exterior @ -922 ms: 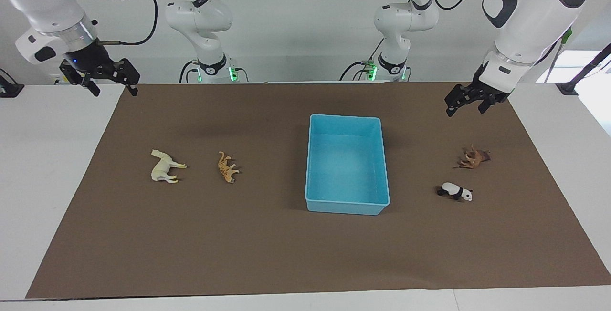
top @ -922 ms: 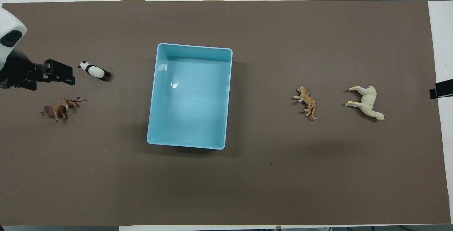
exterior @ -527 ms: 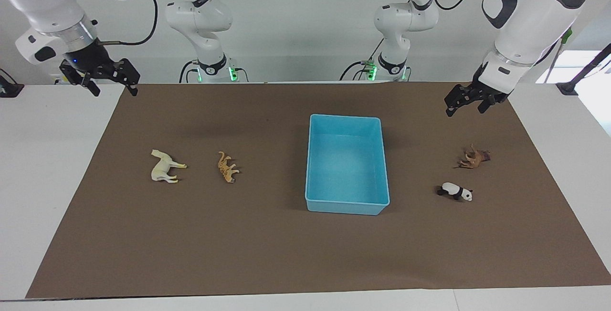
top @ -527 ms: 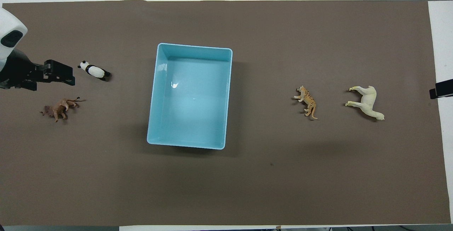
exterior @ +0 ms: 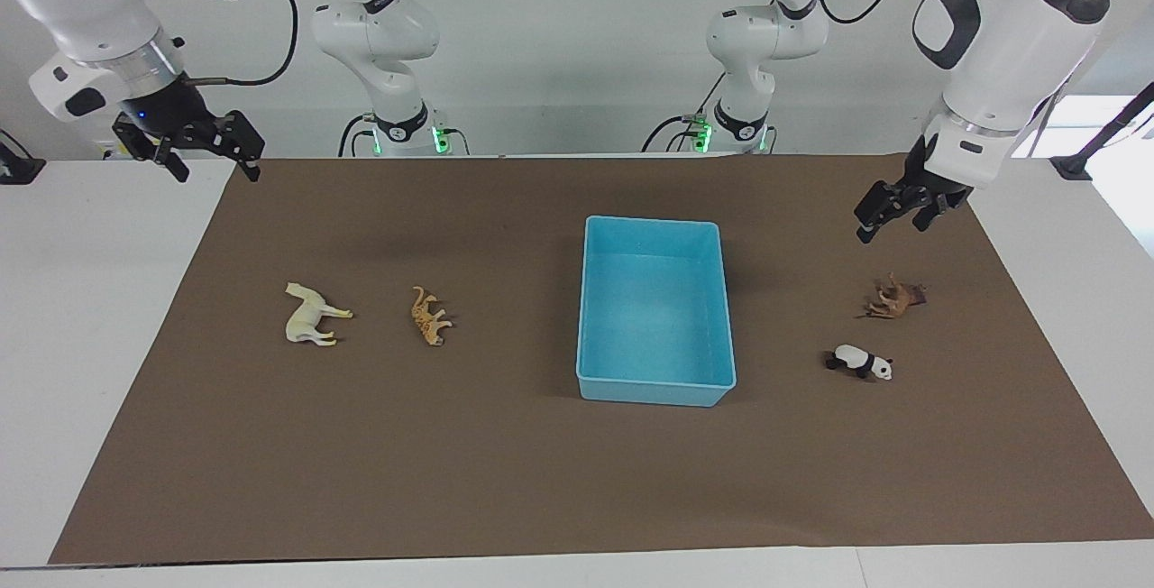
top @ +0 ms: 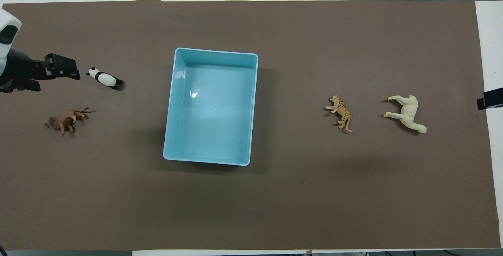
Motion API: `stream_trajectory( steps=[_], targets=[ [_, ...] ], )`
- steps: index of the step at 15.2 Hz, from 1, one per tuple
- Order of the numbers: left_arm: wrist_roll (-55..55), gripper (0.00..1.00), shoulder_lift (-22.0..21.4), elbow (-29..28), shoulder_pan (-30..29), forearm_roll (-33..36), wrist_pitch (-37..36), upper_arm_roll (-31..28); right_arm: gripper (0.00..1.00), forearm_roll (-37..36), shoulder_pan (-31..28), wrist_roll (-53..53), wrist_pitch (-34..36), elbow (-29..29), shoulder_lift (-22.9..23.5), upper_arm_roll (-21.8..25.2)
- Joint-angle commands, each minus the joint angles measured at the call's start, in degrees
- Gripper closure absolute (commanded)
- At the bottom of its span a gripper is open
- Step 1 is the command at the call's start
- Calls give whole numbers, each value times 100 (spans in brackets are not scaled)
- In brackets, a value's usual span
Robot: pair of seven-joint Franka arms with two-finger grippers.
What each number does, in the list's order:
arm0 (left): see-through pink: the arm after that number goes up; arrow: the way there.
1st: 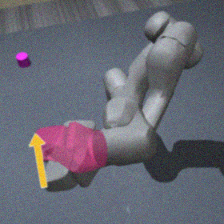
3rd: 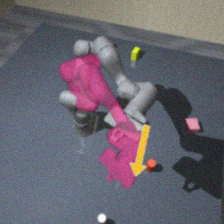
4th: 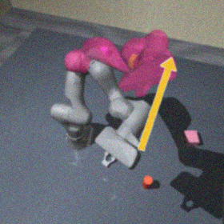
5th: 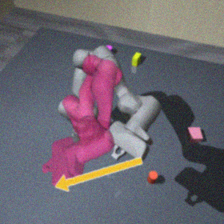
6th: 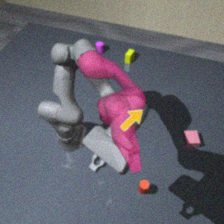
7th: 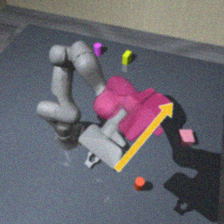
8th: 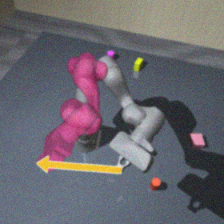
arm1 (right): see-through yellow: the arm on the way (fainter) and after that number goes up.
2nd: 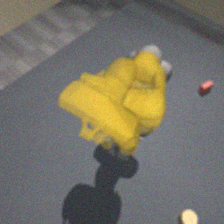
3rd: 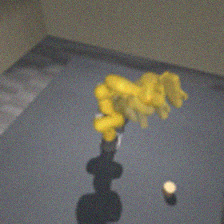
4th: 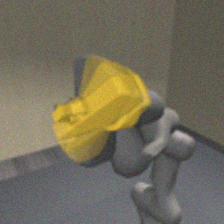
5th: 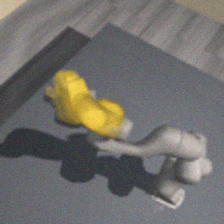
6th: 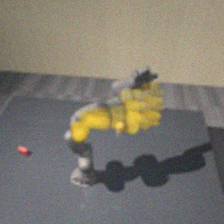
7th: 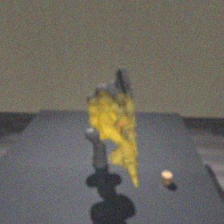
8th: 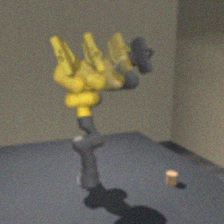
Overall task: Put all toys into storage box
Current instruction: 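Reach the left gripper to the black-and-white panda figure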
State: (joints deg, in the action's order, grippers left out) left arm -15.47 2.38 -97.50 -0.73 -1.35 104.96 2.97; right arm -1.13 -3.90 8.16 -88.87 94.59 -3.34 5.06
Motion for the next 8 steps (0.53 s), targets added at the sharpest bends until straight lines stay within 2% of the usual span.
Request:
stream_trajectory(
  steps=[1, 6, 8],
  targets=[
    [-543, 0, 104, -339, -252, -32, 655, 2, 0, -46, -23, 90, -25, 121, -114, -14],
    [-2650, 0, 719, -418, -385, -6, 938, -7, 0, -46, -31, 90, -25, 121, -114, -14],
    [-3555, 0, 974, -549, -332, -6, 1393, -7, 0, -46, -23, 90, -25, 121, -114, -14]
  ],
)
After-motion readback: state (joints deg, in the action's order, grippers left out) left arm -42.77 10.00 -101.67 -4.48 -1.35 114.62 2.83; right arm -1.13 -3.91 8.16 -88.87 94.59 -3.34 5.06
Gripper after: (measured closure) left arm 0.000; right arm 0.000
